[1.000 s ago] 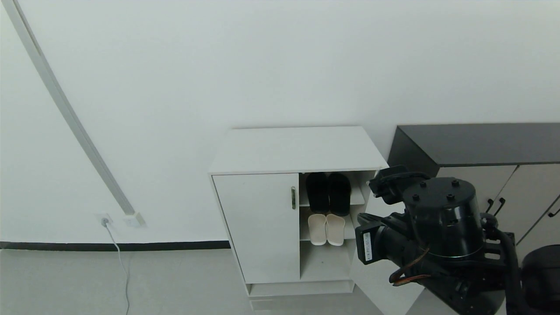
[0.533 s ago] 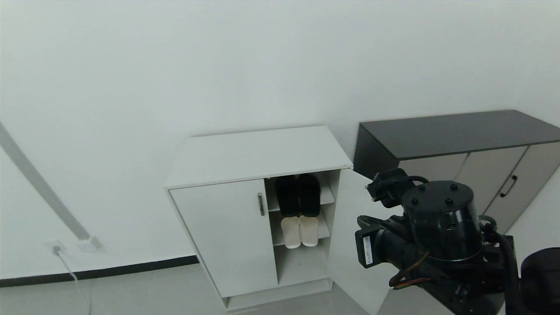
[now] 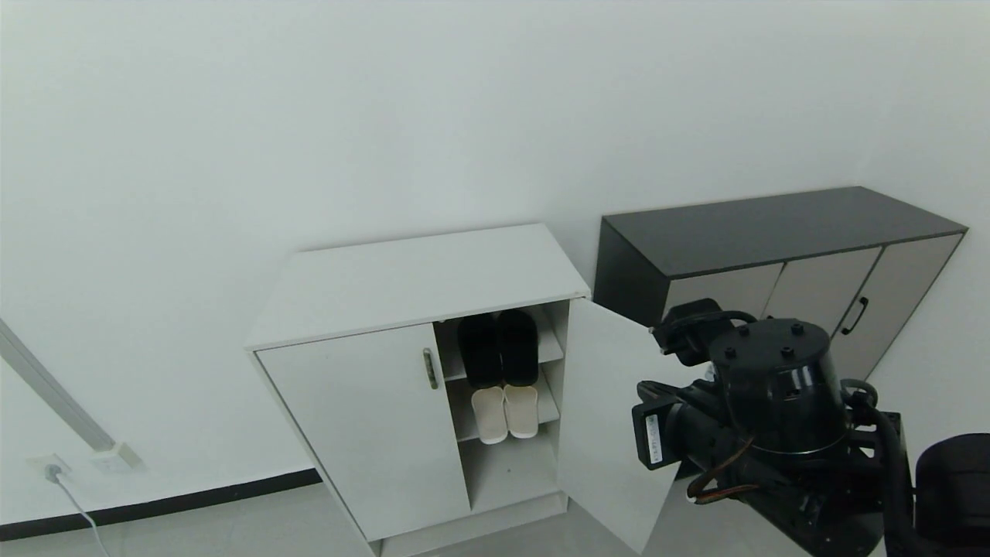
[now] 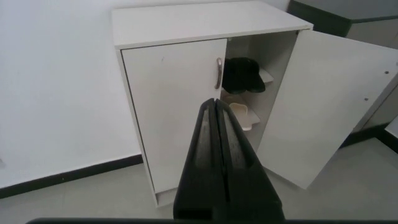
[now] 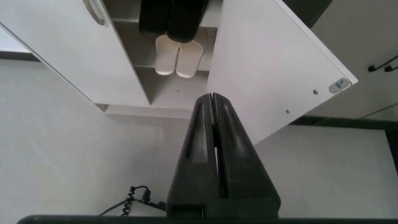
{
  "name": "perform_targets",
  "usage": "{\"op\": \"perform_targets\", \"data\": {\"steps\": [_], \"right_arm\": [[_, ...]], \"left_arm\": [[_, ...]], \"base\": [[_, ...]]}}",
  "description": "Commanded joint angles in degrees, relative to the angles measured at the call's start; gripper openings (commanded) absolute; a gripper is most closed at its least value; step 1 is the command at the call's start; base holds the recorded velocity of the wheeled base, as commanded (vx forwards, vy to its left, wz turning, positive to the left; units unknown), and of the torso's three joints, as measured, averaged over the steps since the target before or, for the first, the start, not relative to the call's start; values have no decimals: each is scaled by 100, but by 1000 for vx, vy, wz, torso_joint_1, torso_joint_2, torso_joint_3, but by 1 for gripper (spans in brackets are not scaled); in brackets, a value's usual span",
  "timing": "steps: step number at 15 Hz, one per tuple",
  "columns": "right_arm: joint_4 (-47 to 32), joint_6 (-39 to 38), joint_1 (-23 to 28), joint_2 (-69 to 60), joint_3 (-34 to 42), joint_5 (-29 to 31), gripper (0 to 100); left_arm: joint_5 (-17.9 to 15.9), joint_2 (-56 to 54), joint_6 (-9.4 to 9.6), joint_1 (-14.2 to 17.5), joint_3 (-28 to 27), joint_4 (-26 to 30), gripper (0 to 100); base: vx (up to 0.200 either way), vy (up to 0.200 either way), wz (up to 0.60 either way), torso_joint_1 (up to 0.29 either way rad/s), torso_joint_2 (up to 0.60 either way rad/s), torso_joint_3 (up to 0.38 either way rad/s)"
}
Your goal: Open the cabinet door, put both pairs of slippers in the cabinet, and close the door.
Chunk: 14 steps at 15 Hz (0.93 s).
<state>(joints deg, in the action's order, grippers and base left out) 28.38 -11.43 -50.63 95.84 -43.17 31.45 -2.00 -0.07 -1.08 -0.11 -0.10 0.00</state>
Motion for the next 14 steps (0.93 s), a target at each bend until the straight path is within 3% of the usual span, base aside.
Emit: {"op": "perform_targets", "data": {"steps": [1,7,14], "right_arm": [[1,1,9,31,1,1,0],[1,10,202,172,-139,10,0],[-219,352,1547,1103,-1721,-350,0]], "left_arm": [[-2,7,-6,2,1,0,0],[-2,7,-6,2,1,0,0],[-2,7,-6,2,1,0,0]], "base": [[-200,0,0,2,2,2],[-33,0,0,3,1,-2],[0,0,0,0,0,0]]}}
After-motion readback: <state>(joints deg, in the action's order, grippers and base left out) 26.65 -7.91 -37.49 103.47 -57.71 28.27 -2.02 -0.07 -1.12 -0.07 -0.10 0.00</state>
